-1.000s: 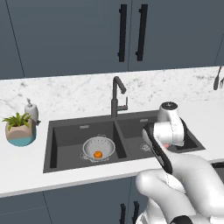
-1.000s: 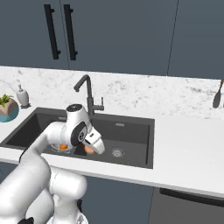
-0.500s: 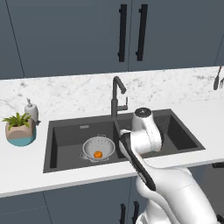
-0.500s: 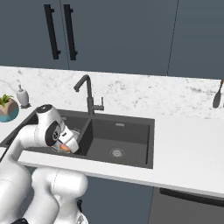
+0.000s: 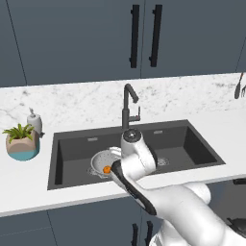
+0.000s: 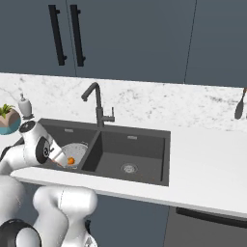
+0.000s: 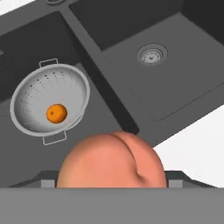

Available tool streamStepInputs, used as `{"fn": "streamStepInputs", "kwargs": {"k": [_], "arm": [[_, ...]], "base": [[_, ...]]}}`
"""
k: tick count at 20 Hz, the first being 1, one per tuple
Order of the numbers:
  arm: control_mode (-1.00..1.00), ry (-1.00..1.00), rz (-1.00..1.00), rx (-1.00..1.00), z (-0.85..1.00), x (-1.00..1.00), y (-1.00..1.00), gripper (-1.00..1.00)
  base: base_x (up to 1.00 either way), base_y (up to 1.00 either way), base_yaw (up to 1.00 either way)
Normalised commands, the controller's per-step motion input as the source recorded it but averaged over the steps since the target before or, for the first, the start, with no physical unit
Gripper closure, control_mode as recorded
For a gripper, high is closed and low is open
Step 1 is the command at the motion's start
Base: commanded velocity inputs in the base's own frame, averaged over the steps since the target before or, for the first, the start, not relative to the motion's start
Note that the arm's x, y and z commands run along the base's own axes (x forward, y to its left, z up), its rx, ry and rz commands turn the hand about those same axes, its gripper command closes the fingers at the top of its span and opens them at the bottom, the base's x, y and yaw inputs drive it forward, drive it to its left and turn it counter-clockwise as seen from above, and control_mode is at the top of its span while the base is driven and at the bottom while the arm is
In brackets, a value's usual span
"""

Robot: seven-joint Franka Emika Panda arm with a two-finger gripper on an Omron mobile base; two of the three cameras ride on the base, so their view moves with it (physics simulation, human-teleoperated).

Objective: Put the colander in the sink, put the tangerine, peach in the colander, and turn on the sink faucet and pour water over the colander.

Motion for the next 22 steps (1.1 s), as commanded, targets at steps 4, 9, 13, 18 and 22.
{"fn": "streamStepInputs", "kwargs": {"k": [4, 9, 13, 18, 22], "arm": [[-1.00, -0.03, 0.00, 0.00, 0.00, 0.57, 0.54, 1.00], [-1.00, 0.00, 0.00, 0.00, 0.00, 0.74, 0.25, 1.00], [-1.00, 0.00, 0.00, 0.00, 0.00, 0.75, 0.10, 1.00], [-1.00, 0.03, 0.00, 0.00, -0.03, 0.60, 0.14, 1.00], [-1.00, 0.10, 0.00, 0.00, -0.17, 0.46, 0.32, 1.00]], "base": [[0.00, 0.00, 0.00], [0.00, 0.00, 0.00], [0.00, 0.00, 0.00], [0.00, 0.00, 0.00], [0.00, 0.00, 0.00]]}}
